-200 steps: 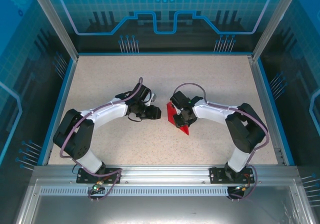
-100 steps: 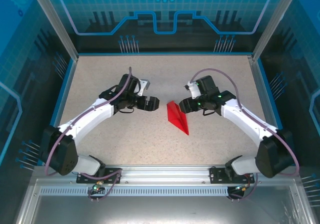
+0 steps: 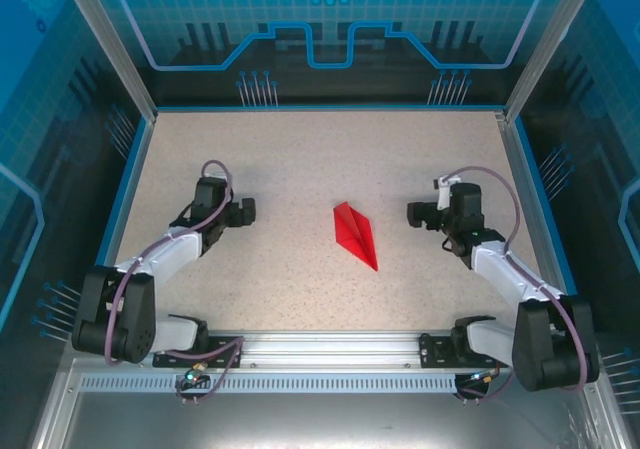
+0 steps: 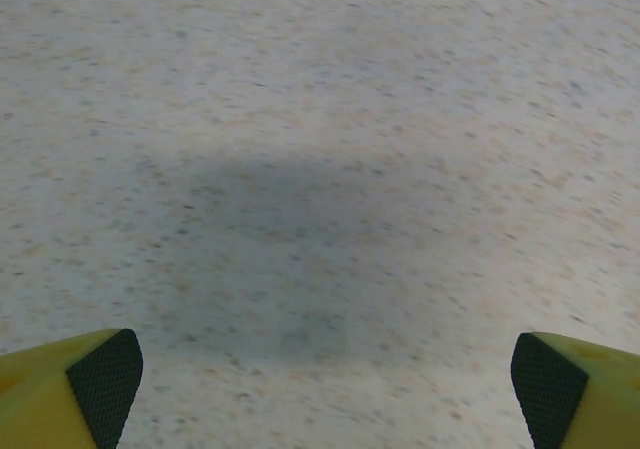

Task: Fold a paper plane with a square sheet of paper (pick it up from the middle)
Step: Reset both arms

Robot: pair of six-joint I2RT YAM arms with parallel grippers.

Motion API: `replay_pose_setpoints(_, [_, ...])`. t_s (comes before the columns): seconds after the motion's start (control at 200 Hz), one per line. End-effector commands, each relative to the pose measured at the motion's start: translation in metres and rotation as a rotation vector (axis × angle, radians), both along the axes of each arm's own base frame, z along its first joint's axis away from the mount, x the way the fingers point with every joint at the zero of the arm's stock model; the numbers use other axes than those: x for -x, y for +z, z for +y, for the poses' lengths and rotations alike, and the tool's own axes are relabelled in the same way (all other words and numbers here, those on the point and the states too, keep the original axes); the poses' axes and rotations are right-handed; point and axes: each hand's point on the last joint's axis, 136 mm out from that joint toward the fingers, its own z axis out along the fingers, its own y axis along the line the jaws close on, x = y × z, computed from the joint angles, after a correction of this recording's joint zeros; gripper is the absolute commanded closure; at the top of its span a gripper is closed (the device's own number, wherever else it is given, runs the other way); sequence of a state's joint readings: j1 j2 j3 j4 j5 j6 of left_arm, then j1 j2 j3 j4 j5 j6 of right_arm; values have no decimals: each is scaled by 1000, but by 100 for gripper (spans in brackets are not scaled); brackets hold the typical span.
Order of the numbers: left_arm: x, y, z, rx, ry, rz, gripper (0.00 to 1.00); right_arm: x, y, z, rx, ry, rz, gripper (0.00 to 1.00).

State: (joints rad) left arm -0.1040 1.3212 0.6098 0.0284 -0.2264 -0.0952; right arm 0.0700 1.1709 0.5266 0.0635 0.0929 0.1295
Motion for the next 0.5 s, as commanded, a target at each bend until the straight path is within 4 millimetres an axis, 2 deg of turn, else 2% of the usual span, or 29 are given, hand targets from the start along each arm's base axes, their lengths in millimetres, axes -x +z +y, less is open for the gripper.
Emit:
replay_pose_setpoints(0.0, [-23, 20, 21, -20, 52, -163, 1, -21, 17, -28, 30, -82, -154, 1])
replay_pose_setpoints(0.175, [-44, 9, 27, -30, 43, -170, 1, -35, 3, -27, 31, -62, -182, 1])
replay_pose_setpoints(0.255, [-51, 12, 25, -31, 31, -200, 1, -43, 9, -24, 34, -36, -224, 1])
replay_pose_setpoints(0.495, [-61, 5, 24, -25, 33, -197, 1, -55, 5, -19, 23, -2, -231, 1])
